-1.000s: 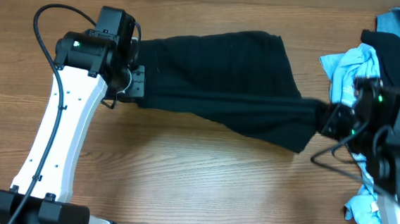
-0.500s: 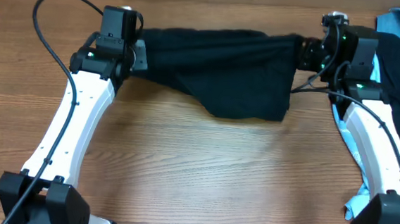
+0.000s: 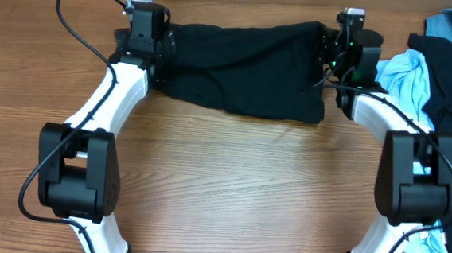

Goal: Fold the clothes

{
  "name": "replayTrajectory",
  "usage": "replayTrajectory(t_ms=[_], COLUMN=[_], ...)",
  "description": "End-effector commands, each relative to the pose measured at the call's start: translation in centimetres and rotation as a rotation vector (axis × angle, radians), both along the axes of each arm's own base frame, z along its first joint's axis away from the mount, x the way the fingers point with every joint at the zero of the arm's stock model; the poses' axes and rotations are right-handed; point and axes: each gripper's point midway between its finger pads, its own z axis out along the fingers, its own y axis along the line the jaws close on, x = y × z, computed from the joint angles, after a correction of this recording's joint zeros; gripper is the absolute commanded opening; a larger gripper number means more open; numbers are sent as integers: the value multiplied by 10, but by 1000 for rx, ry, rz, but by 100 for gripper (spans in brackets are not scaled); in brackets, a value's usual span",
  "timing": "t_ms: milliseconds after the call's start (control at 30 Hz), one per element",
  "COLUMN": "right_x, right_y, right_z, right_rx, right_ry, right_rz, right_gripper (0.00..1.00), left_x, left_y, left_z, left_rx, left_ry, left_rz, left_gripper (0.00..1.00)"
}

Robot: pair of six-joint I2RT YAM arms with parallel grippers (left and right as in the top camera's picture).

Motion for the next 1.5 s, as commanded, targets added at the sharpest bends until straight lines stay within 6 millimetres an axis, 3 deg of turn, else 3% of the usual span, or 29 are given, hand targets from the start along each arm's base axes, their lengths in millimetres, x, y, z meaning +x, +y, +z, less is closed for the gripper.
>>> replayTrajectory(t_ms=[0, 133, 233, 267, 300, 400, 467, 533, 600, 733, 800, 900, 1067, 1133, 1267, 1367, 1467], right_x=[10, 12, 18, 20, 22, 26, 23, 9, -13, -56, -67, -75, -77, -78, -78, -78, -78], right_y=[8, 6, 2, -1, -2, -5, 3, 14, 19, 16, 15, 15, 15, 15, 15, 15, 15], right_z=[-3, 1, 20, 26, 33, 47, 55, 65, 69, 51, 36, 26, 24, 23, 23, 23, 22], right_rx=[-12, -15, -14, -9, -8, 11, 32, 49, 57, 53, 86, 93, 93, 93, 92, 92, 92], right_ry=[-40, -57, -141, -166, -196, -208, -167, -104, -2, 233, 326, 384, 396, 398, 399, 399, 403], right_rz=[-2, -16, -39, -59, -69, -77, -26, 47, 81, 76, 53, 45, 44, 44, 44, 44, 44], right_gripper=[6, 7, 13, 51, 100, 100, 100, 100, 100, 100, 100, 100, 100, 100, 100, 100, 100], left_x=[4, -1, -15, -18, -21, -25, -24, -27, -36, -64, -74, -77, -62, -53, -34, -11, 24], left_y=[13, 10, 0, -1, -2, -2, -3, -6, -14, -29, -38, -44, -46, -46, -34, -28, -29], left_z=[-4, -10, -29, -33, -35, -28, -9, 16, 28, 3, -7, -25, -80, -90, -83, -70, -48], left_rx=[37, 34, 16, 12, 12, 52, 100, 161, 141, -118, -216, -275, -299, -295, -236, -193, -150], left_ry=[-9, 26, 134, 154, 171, 221, 257, 305, 353, 458, 499, 535, 579, 561, 468, 360, 203], left_rz=[51, 33, -31, -39, -54, -87, -134, -210, -261, -147, -85, -5, 50, 51, 85, 81, 16], left_gripper=[100, 100, 100, 100, 100, 100, 100, 100, 100, 95, 87, 85, 81, 81, 75, 44, 45])
